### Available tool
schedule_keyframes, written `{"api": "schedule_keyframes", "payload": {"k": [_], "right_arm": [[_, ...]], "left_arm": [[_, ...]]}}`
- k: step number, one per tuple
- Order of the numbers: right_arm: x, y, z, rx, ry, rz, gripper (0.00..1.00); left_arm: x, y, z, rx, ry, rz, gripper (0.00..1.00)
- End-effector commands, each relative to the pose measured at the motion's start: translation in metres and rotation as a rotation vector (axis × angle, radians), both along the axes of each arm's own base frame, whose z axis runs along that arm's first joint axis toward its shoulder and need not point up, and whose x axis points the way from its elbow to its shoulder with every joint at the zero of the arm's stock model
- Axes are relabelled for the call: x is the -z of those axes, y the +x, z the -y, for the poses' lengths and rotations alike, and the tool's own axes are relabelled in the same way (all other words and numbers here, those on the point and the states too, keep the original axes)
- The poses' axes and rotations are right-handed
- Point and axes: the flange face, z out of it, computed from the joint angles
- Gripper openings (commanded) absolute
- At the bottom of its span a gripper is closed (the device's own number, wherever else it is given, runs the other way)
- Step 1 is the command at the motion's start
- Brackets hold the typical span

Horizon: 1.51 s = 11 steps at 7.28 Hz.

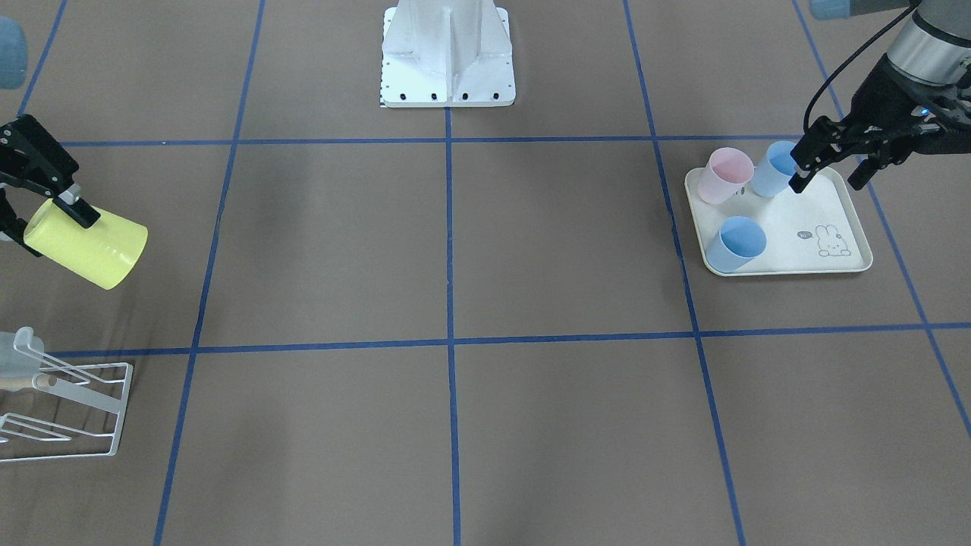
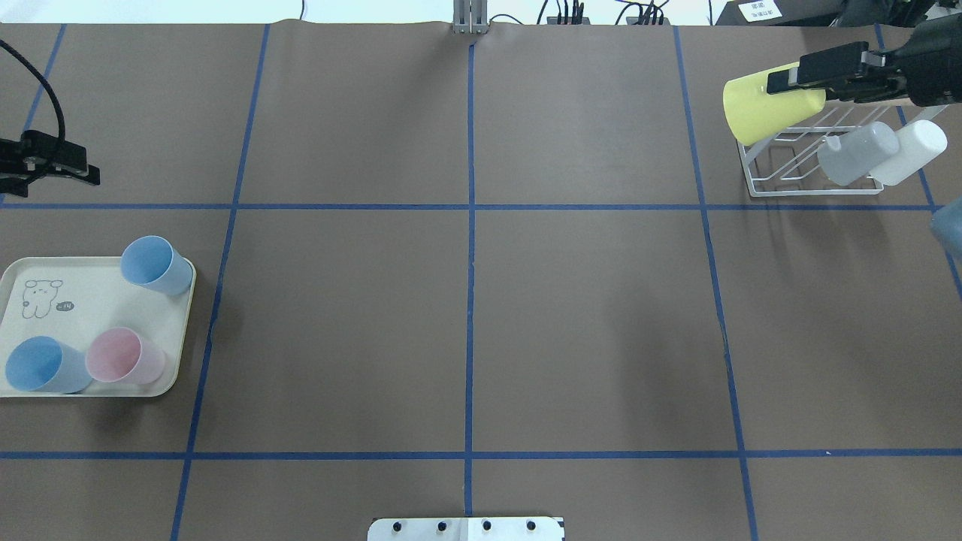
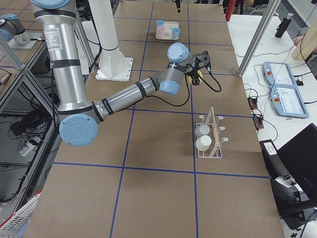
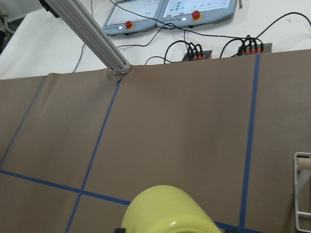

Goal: Transfer IKEA cup to right arm and place on rack

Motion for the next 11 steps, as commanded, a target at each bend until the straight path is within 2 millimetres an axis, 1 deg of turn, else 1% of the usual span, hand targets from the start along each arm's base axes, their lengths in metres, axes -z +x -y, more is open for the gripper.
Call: {"api": "schedule_keyframes", "payload": {"k": [1, 2, 3, 4, 5, 6, 7, 9, 10, 11], "right_arm": [[-0.068, 0.012, -0.011, 0.053, 0.025, -0.182, 0.4], [-0.073, 0.016, -0.006, 0.051, -0.004, -0.22, 0.4], [-0.081, 0.014, -0.004, 0.065, -0.01, -0.241, 0.4], [-0.094, 0.013, 0.001, 0.085, 0.002, -0.268, 0.4], [-0.103, 0.012, 0.009, 0.092, 0.004, -0.282, 0.4], [-0.107, 0.011, 0.014, 0.094, -0.005, -0.285, 0.4], [-0.116, 0.014, 0.017, 0.103, 0.004, -0.304, 0.4], [-0.111, 0.012, 0.028, 0.121, -0.008, -0.33, 0.4], [-0.113, 0.013, 0.031, 0.126, 0.012, -0.35, 0.4], [-0.115, 0.011, 0.04, 0.124, 0.008, -0.355, 0.4]], "left_arm": [[-0.006, -0.003, -0.006, -0.005, 0.009, 0.021, 1.0], [-0.004, -0.004, -0.007, -0.003, 0.01, 0.018, 1.0], [-0.004, -0.004, -0.008, -0.002, 0.008, 0.018, 1.0], [-0.004, -0.004, -0.008, -0.001, 0.006, 0.017, 1.0], [-0.004, -0.004, -0.008, -0.001, 0.006, 0.017, 1.0], [-0.004, -0.003, -0.009, 0.0, 0.005, 0.018, 1.0], [-0.004, -0.003, -0.009, 0.003, 0.001, 0.017, 1.0], [-0.004, -0.003, -0.009, 0.003, 0.001, 0.017, 1.0], [-0.004, -0.003, -0.009, 0.004, 0.0, 0.016, 1.0], [-0.004, -0.003, -0.009, 0.005, 0.001, 0.017, 1.0]]}}
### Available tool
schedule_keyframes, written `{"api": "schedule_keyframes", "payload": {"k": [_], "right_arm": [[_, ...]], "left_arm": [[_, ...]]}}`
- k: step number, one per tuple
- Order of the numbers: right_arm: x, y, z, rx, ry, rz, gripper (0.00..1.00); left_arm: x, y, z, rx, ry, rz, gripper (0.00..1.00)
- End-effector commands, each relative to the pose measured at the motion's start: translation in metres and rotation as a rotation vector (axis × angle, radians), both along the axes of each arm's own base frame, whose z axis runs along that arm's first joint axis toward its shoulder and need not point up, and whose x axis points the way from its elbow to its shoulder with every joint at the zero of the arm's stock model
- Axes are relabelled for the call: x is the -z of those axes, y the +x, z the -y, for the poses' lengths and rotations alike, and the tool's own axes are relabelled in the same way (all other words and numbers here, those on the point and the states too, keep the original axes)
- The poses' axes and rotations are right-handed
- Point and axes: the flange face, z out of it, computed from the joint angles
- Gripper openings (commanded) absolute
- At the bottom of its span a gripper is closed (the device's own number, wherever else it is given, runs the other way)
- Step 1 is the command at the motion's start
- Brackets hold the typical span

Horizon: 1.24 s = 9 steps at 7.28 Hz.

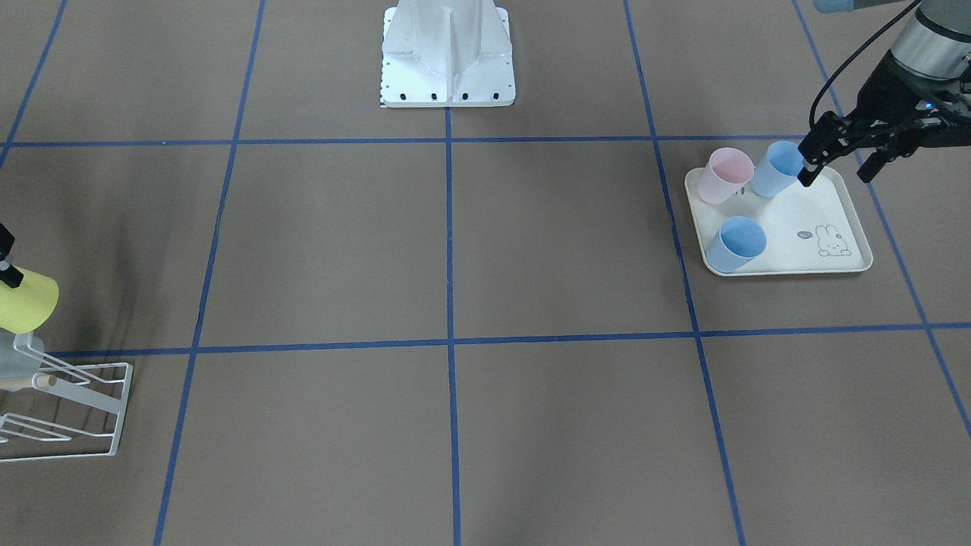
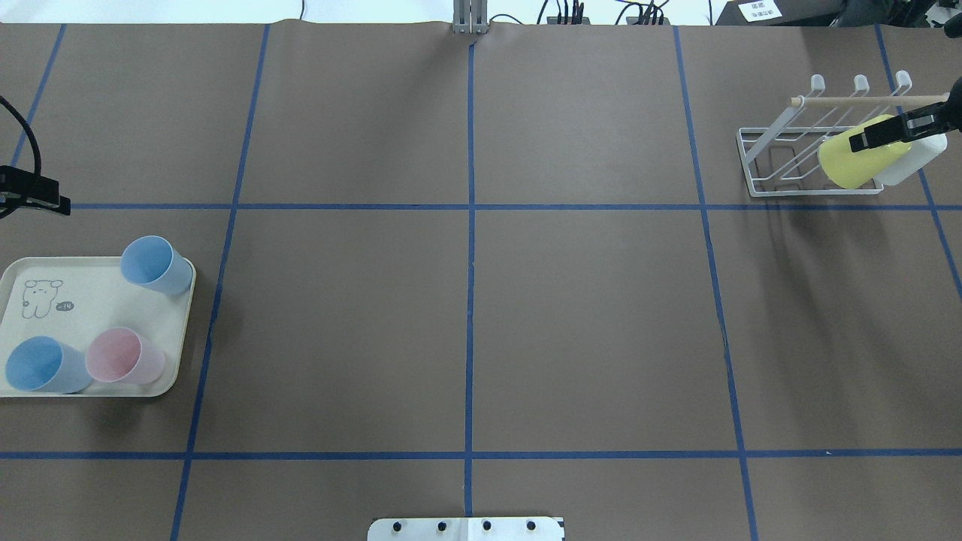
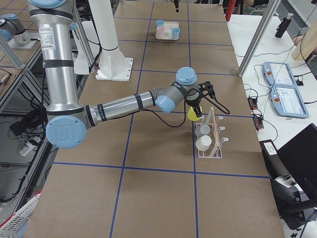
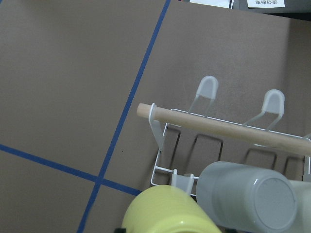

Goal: Transfer IKEA cup to right arm and place on rack

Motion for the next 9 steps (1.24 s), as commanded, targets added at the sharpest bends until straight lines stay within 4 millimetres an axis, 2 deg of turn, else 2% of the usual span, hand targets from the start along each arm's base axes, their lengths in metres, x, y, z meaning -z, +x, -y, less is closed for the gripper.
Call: {"api": "schedule_keyframes", "payload": {"k": [1, 2, 3, 4, 5, 6, 7, 8, 9], "right_arm": [[-0.007, -0.002, 0.017, 0.006, 0.003, -0.021, 0.4], [-0.014, -0.003, 0.02, 0.023, 0.016, -0.038, 0.4], [-0.013, -0.004, 0.023, 0.022, 0.021, -0.042, 0.4], [-0.012, -0.009, 0.04, 0.022, 0.014, -0.044, 0.4], [-0.018, -0.013, 0.052, 0.025, -0.003, -0.049, 0.4], [-0.026, -0.017, 0.057, 0.027, -0.016, -0.055, 0.41], [-0.029, -0.019, 0.057, 0.031, -0.022, -0.055, 0.51], [-0.029, -0.025, 0.056, 0.038, -0.026, -0.056, 0.89], [-0.029, -0.027, 0.056, 0.04, -0.031, -0.056, 0.99]], "left_arm": [[0.001, 0.0, 0.0, 0.0, 0.001, -0.001, 1.0], [0.001, 0.001, 0.0, 0.0, 0.001, 0.0, 1.0], [0.001, 0.001, 0.0, 0.0, 0.001, 0.0, 1.0], [0.001, 0.001, 0.0, 0.0, 0.001, 0.0, 1.0], [0.001, 0.0, 0.001, 0.001, 0.003, -0.001, 1.0], [0.003, 0.001, 0.001, 0.001, 0.005, -0.002, 1.0], [0.003, 0.001, 0.002, 0.001, 0.005, -0.002, 1.0], [0.003, 0.001, 0.002, 0.001, 0.004, -0.002, 1.0], [-0.001, -0.001, 0.003, 0.013, 0.008, 0.017, 1.0]]}}
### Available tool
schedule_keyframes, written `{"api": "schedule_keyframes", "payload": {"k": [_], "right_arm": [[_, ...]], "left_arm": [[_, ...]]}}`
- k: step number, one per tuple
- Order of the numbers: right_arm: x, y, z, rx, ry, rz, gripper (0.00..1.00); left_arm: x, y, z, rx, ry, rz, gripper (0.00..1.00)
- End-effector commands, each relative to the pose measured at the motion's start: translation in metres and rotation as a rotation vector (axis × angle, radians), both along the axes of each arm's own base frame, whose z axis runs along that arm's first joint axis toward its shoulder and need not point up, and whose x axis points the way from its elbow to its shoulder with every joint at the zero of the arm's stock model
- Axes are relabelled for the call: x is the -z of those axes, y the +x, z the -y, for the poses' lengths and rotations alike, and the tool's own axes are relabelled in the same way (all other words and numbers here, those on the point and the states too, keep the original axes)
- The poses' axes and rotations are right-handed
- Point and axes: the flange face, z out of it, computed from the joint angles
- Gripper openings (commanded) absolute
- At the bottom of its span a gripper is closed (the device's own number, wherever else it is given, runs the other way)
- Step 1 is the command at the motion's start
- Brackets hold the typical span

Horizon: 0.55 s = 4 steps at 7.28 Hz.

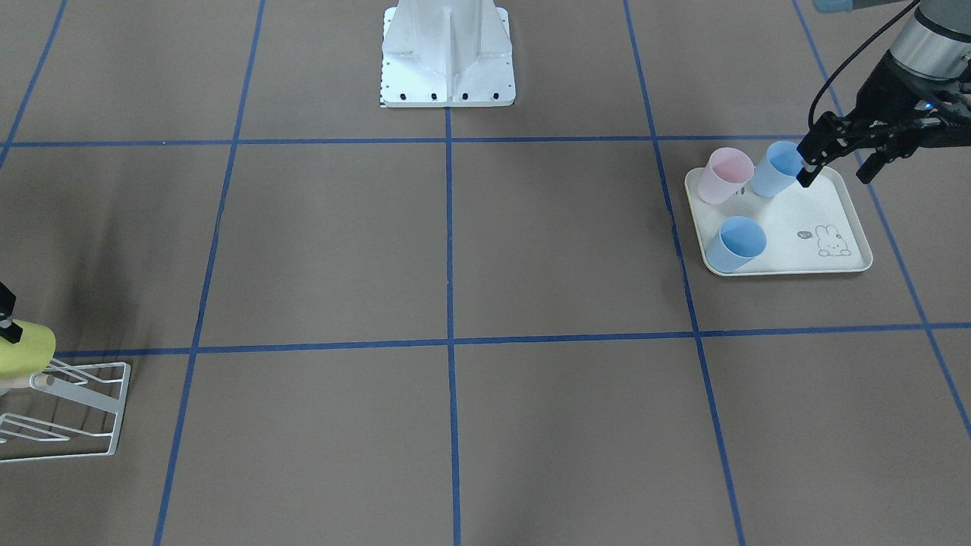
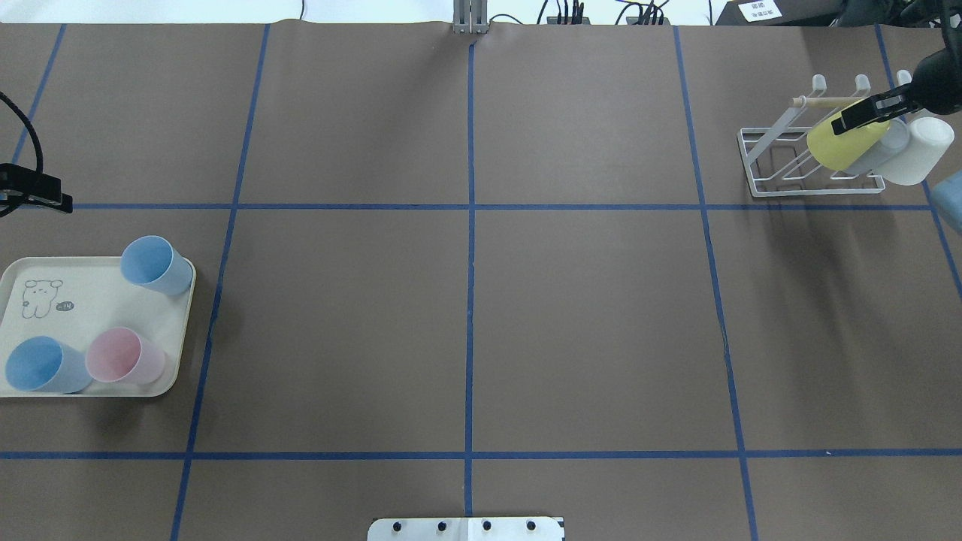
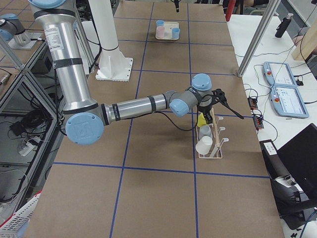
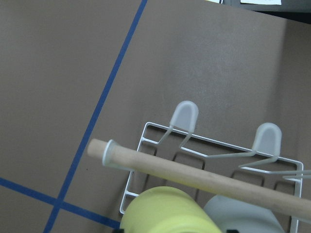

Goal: Transfer IKEA cup to right arm and place on rack

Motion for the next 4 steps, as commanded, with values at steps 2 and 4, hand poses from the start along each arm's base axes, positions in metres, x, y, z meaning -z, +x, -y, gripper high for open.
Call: {"api": "schedule_keyframes", "payload": {"k": [2, 4], "right_arm": [[0.001, -0.005, 0.001, 0.01, -0.007, 0.005, 0.99], [0.025, -0.001, 0.006, 0.025, -0.042, 0.035, 0.99]], "left_arm": [[-0.005, -0.001, -0.002, -0.012, 0.02, 0.024, 1.0], [-0.055, -0.018, -0.031, -0.125, 0.043, 0.115, 1.0]]}}
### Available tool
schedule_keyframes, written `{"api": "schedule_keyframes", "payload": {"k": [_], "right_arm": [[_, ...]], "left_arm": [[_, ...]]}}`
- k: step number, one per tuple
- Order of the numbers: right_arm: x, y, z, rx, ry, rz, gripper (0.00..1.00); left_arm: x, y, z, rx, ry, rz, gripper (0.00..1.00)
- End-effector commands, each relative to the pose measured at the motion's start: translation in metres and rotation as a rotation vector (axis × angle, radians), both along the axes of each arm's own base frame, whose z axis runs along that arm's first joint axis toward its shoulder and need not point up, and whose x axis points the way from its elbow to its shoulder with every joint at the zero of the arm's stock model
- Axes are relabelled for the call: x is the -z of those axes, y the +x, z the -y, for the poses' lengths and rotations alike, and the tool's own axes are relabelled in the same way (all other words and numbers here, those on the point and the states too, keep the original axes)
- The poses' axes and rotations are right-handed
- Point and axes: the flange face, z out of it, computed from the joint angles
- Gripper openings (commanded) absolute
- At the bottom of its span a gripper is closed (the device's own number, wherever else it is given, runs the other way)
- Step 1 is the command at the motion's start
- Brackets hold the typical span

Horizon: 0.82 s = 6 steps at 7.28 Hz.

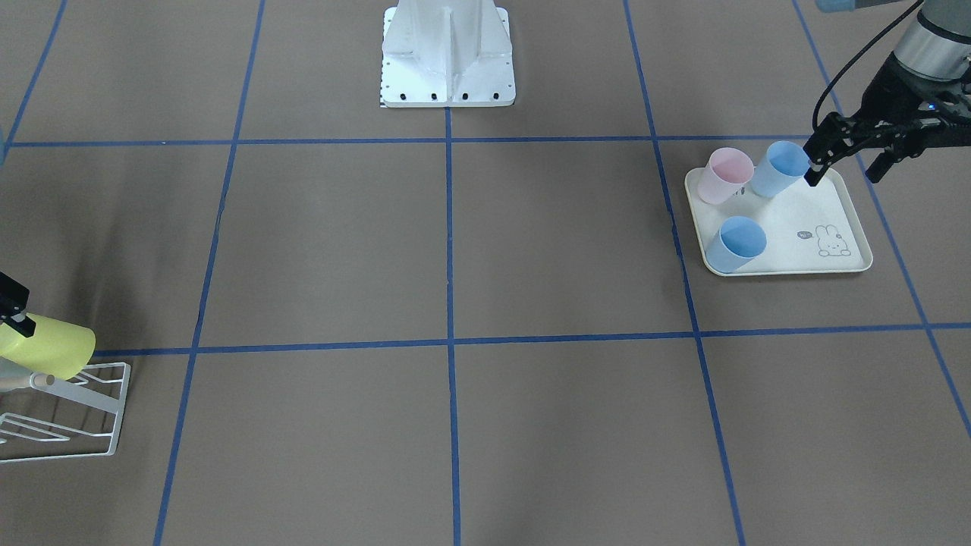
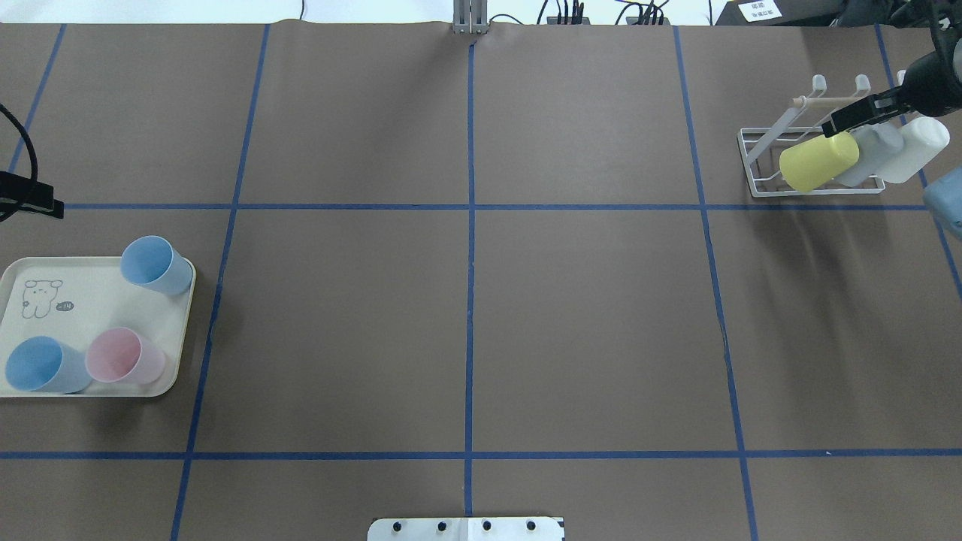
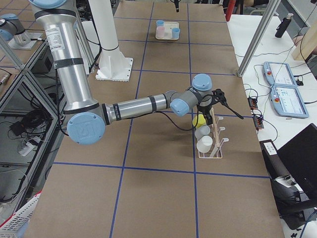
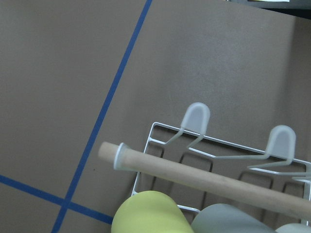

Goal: Transfer IKEA cup to right arm and place on rack

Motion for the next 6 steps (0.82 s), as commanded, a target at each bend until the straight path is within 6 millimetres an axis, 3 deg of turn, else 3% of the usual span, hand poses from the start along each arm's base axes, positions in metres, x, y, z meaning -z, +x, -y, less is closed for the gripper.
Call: {"api": "schedule_keyframes", "payload": {"k": [1, 3, 4, 6], "right_arm": [[0.022, 0.007, 0.002, 0.018, -0.05, 0.033, 0.99], [0.047, 0.008, 0.018, 0.026, -0.137, 0.042, 0.99], [0.064, 0.005, 0.031, 0.024, -0.183, 0.028, 0.99], [0.074, 0.005, 0.035, 0.019, -0.217, 0.02, 0.99]], "left_arm": [[-0.052, -0.018, -0.035, -0.093, -0.002, 0.074, 1.0], [-0.085, -0.012, -0.067, -0.158, -0.081, 0.078, 1.0], [-0.095, 0.012, -0.075, -0.208, -0.11, 0.086, 1.0], [-0.099, 0.053, -0.091, -0.259, -0.16, 0.086, 1.0]]}}
